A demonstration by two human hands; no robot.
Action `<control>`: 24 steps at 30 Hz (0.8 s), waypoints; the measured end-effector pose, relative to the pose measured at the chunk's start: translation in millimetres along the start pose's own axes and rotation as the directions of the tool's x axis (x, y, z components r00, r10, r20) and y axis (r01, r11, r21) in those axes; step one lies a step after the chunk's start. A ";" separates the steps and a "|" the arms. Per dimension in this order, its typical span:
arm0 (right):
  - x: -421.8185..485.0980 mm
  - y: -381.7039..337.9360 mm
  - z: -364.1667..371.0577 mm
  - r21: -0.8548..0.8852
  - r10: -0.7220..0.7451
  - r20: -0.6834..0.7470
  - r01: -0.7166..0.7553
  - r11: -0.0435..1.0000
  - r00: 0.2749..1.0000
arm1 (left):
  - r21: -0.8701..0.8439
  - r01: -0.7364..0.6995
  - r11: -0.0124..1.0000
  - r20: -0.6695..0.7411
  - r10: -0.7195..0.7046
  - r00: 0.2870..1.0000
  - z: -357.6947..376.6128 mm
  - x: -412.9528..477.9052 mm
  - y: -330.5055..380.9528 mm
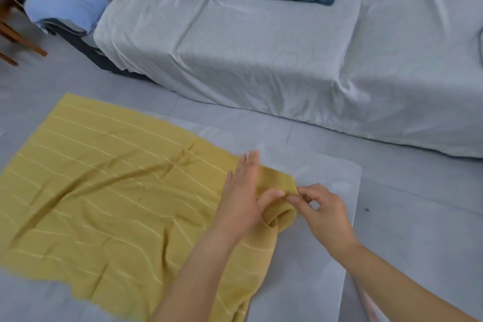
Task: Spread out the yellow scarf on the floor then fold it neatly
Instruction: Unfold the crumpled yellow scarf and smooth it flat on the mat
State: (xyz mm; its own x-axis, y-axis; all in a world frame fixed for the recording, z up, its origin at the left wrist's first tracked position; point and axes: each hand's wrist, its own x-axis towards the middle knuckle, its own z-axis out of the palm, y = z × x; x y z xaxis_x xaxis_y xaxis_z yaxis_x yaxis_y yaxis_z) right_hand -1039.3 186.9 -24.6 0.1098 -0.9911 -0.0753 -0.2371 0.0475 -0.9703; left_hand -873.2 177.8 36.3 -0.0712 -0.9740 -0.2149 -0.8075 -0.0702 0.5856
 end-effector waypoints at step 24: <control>0.3 -12.3 -20.9 0.314 0.201 0.059 -0.209 0.926 0.978 | 0.199 -0.345 0.917 0.358 0.260 0.897 -4.9 63.7 35.0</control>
State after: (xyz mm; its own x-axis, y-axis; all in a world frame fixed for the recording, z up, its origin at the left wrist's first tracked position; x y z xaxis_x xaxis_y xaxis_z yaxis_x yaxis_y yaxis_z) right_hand -1056.5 183.5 -7.9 0.1167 -0.9522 -0.2822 0.0606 0.2905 -0.9550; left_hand -903.1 112.2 47.0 -0.4831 -0.8148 -0.3205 -0.8329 0.3146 0.4554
